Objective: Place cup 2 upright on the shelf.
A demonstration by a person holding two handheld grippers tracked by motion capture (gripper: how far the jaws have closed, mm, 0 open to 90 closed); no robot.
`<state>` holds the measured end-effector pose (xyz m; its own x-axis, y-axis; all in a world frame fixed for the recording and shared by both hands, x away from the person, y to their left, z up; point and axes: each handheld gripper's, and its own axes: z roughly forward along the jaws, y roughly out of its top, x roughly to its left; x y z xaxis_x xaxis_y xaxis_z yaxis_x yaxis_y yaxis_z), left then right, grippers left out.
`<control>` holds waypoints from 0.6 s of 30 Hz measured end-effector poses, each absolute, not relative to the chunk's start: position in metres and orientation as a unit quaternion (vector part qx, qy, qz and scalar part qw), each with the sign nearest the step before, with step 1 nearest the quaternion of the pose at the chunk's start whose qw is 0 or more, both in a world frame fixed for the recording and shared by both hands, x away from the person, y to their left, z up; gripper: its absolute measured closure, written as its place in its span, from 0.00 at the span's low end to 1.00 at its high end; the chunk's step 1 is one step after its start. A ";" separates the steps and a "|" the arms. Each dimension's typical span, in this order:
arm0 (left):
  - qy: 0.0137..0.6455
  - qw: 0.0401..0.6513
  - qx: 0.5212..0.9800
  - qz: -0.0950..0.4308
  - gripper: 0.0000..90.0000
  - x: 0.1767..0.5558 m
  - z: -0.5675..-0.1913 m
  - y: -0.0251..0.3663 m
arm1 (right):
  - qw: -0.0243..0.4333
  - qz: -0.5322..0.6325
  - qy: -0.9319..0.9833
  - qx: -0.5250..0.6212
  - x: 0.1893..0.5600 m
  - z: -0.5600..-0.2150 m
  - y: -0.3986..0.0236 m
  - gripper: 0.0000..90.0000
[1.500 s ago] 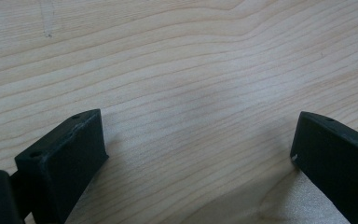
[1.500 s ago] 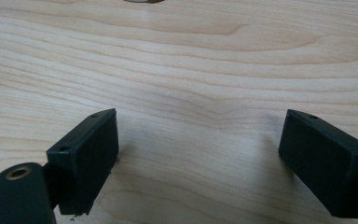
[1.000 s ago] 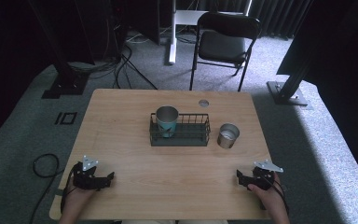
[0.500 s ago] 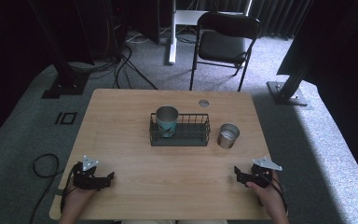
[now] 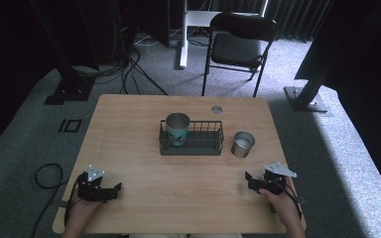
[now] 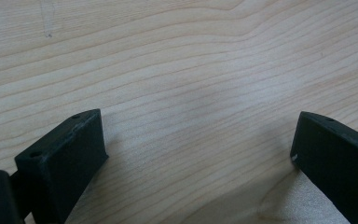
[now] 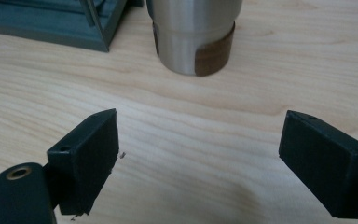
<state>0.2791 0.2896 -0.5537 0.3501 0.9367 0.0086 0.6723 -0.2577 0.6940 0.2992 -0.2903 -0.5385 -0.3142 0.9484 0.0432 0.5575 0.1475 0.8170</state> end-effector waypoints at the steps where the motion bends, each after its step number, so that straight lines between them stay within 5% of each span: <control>1: 0.527 0.305 0.763 0.217 0.04 0.279 -0.554 0.290 | 0.255 0.387 0.714 0.525 0.300 -0.538 -0.290 0.13; 18: 0.527 0.305 0.763 0.217 0.04 0.279 -0.554 0.290 | 0.267 0.412 0.705 0.511 0.324 -0.525 -0.284 0.13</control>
